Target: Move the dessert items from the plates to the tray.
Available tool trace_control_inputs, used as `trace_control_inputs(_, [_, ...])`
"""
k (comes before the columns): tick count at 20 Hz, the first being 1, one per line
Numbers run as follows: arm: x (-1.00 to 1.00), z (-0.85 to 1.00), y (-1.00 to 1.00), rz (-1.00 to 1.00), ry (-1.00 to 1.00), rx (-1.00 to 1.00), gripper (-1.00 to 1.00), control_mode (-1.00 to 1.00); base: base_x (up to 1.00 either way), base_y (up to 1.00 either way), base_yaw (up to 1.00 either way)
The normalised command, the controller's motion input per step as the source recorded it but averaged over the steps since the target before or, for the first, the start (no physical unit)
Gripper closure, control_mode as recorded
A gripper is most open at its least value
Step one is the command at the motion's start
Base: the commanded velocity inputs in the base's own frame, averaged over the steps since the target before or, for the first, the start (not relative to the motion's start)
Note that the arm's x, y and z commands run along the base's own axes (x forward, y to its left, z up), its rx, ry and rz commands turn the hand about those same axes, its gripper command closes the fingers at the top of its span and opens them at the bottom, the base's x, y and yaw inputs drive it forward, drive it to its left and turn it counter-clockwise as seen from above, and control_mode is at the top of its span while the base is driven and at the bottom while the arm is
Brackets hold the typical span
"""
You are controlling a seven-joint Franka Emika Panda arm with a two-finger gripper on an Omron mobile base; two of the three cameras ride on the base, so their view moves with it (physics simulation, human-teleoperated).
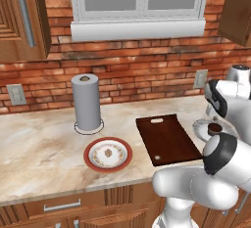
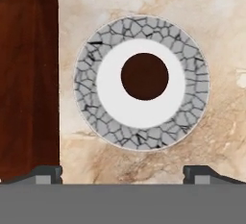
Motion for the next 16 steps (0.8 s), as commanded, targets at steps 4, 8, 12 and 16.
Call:
trace_control_inputs(4, [0.18,-0.29,-0.07,0.0,0.0,0.01,-1.0,-1.0,0.0,0.0,0.0])
trace_control_inputs(8, [0.33,-0.01,-0.18,0.0,0.0,0.07,-1.0,-1.0,0.0,0.0,0.0])
trace_control_inputs(12, [0.38,0.0,-0.19,0.0,0.0,0.1,-1.0,-1.0,0.0,0.0,0.0])
trace_control_inputs(16, [0.3,-0.02,-0.19,0.0,0.0,0.12,-1.0,-1.0,0.0,0.0,0.0])
